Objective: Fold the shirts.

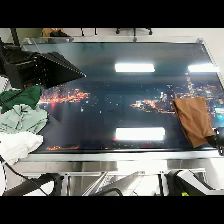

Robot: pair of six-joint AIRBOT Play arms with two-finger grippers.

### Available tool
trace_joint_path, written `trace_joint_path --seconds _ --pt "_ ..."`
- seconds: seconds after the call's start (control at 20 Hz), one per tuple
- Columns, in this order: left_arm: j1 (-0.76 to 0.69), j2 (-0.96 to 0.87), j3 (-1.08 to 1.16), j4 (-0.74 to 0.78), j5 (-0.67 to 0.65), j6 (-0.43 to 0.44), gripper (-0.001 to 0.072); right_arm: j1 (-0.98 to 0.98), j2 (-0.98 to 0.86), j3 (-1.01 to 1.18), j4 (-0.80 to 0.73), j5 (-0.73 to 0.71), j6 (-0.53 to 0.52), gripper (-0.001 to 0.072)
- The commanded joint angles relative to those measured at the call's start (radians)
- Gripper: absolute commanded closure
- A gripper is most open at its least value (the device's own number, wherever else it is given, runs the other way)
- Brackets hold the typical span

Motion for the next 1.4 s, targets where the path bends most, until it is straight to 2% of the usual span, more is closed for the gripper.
trace_joint_path --seconds 0.0,0.05,0.25,0.3,0.35,0.4,0.45,0.5,0.6,0.7,0.8,0.9,1.05,1.15,1.35 --pt "-0.001 -0.001 0.000 0.000 -0.001 0.010 0.0694 -0.006 0.019 -0.028 -0.031 -0.015 0.023 0.0263" --pt "-0.001 -0.001 0.000 0.000 0.000 0.010 0.0694 -0.006 0.019 -0.011 -0.045 -0.020 0.023 0.0128" --pt "0.005 -0.001 0.000 0.000 -0.001 0.008 0.0694 -0.005 -0.010 0.290 -0.065 -0.051 0.065 0.0140" --pt "0.011 -0.001 0.000 0.004 0.002 0.008 0.0694 0.003 -0.033 0.391 0.001 -0.055 0.064 0.0209" --pt "0.026 -0.001 0.000 0.025 0.013 0.009 0.0695 0.029 -0.060 0.476 0.082 -0.055 0.062 0.0346" --pt "0.046 -0.001 0.000 0.068 0.052 0.008 0.0695 0.073 -0.087 0.545 0.158 -0.058 0.056 0.0445" --pt "0.068 0.000 0.000 0.124 0.106 -0.002 0.0695 0.143 -0.113 0.602 0.219 -0.064 0.040 0.0606" --pt "0.092 0.005 0.000 0.178 0.154 -0.032 0.0695 0.239 -0.133 0.634 0.249 -0.088 0.021 0.0694" --pt "0.134 0.014 -0.001 0.289 0.220 -0.090 0.0696 0.462 -0.158 0.643 0.229 -0.154 0.014 0.0694" --pt "0.160 0.062 -0.060 0.430 0.265 -0.162 0.0697 0.747 -0.202 0.642 0.112 -0.179 0.019 0.0695" --pt "0.162 0.165 -0.202 0.608 0.310 -0.231 0.0697 1.011 -0.255 0.639 -0.041 -0.146 0.063 0.0695" --pt "0.160 0.301 -0.399 0.702 0.354 -0.267 0.0697 1.239 -0.315 0.616 -0.156 -0.106 0.085 0.0695" --pt "0.164 0.489 -0.682 0.761 0.398 -0.323 0.0697 1.382 -0.389 0.586 -0.159 -0.057 0.086 0.0696" --pt "0.164 0.577 -0.819 0.760 0.409 -0.326 0.0697 1.421 -0.420 0.586 -0.157 -0.031 0.082 0.0696" --pt "0.164 0.697 -0.979 0.758 0.458 -0.351 0.0695 1.428 -0.432 0.586 -0.117 -0.002 0.075 0.0695"
